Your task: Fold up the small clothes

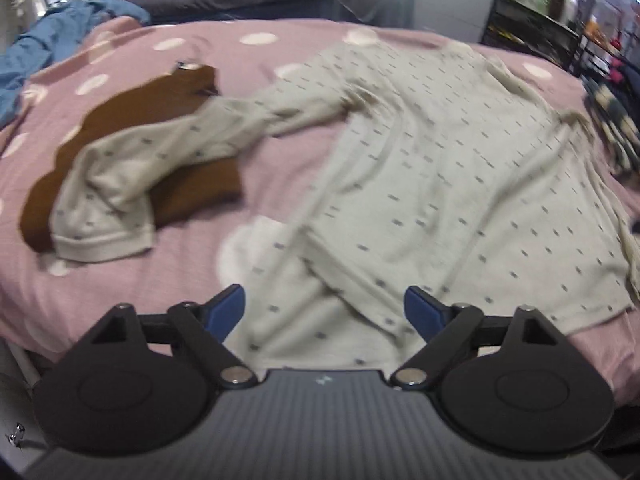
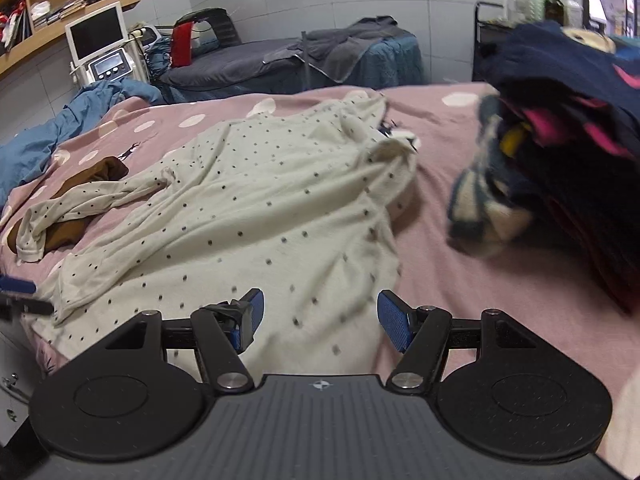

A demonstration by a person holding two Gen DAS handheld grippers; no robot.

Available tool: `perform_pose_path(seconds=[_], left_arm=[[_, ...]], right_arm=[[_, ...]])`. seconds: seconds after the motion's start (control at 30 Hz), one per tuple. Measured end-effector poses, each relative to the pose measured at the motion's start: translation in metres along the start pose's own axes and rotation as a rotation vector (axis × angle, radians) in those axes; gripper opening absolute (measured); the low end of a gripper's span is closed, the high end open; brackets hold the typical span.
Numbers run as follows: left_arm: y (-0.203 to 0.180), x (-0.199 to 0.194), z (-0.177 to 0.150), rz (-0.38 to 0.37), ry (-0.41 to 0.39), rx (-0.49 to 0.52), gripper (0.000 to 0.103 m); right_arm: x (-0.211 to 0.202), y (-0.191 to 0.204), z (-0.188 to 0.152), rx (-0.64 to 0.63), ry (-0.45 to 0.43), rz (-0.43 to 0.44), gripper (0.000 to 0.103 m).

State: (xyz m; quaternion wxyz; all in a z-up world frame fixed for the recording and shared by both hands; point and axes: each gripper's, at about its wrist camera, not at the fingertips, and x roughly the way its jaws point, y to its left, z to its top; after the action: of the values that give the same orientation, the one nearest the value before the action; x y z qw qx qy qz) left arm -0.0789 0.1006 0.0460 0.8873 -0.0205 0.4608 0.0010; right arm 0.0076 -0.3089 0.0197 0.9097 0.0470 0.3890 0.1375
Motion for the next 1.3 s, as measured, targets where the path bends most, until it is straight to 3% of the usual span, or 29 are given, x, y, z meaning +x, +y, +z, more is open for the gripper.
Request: perform_pose_path(seconds=[0.17, 0.3, 0.37, 0.47, 0.63, 0.7, 0.73, 0.8, 0.9, 0.97, 1.13, 1.23, 1.3], left_arm=[[0.042, 0.009, -0.005, 0.061, -0.015, -0.080, 0.094], [0.052, 0.021, -0.013, 0.050, 0.029, -0.098, 0.094], [0.049, 0.017, -0.017, 0.066, 0.017, -0.092, 0.094], [0.048, 0.012, -0.020, 0.070, 0.010, -0.091, 0.094], [0.049, 0.017, -0.025, 0.005, 0.018, -0.134, 0.094], [0.041, 0.022, -0.025, 0.017, 0.027, -0.098, 0.094], [0.037, 0.025, -0.026, 0.019, 0.034, -0.077, 0.093], [0.030, 0.027, -0.026, 0.003, 0.046, -0.052, 0.090], [0.024, 0.029, -0.028, -0.002, 0.058, -0.028, 0.076], [0.024, 0.028, -0.028, 0.005, 0.057, -0.019, 0.061], [0.032, 0.024, -0.026, -0.021, 0.083, -0.037, 0.037], [0.031, 0.023, -0.025, -0.027, 0.099, -0.022, 0.032], [0.032, 0.021, -0.023, -0.025, 0.097, -0.026, 0.036]], right_arm=[[-0.023, -0.019, -0.027, 0.137, 0.067, -0.009, 0.103], [-0.024, -0.012, -0.033, 0.214, 0.062, 0.096, 0.103], [-0.021, 0.004, -0.031, 0.151, 0.066, 0.087, 0.102], [-0.023, 0.035, -0.029, -0.075, 0.045, -0.036, 0.103], [-0.024, 0.058, -0.033, -0.291, 0.067, -0.009, 0.098], [-0.013, 0.060, -0.035, -0.328, 0.092, -0.047, 0.091], [-0.010, 0.061, -0.036, -0.343, 0.098, -0.058, 0.058], [-0.013, 0.058, -0.037, -0.348, 0.090, -0.086, 0.017], [-0.036, 0.040, -0.030, -0.266, 0.050, -0.084, 0.010], [-0.056, 0.027, -0.027, -0.216, 0.057, -0.090, 0.009], [-0.085, -0.012, -0.042, -0.141, 0.169, -0.192, 0.008], [-0.081, -0.025, -0.055, -0.057, 0.216, -0.145, 0.009], [-0.081, -0.019, -0.055, -0.077, 0.212, -0.173, 0.017]])
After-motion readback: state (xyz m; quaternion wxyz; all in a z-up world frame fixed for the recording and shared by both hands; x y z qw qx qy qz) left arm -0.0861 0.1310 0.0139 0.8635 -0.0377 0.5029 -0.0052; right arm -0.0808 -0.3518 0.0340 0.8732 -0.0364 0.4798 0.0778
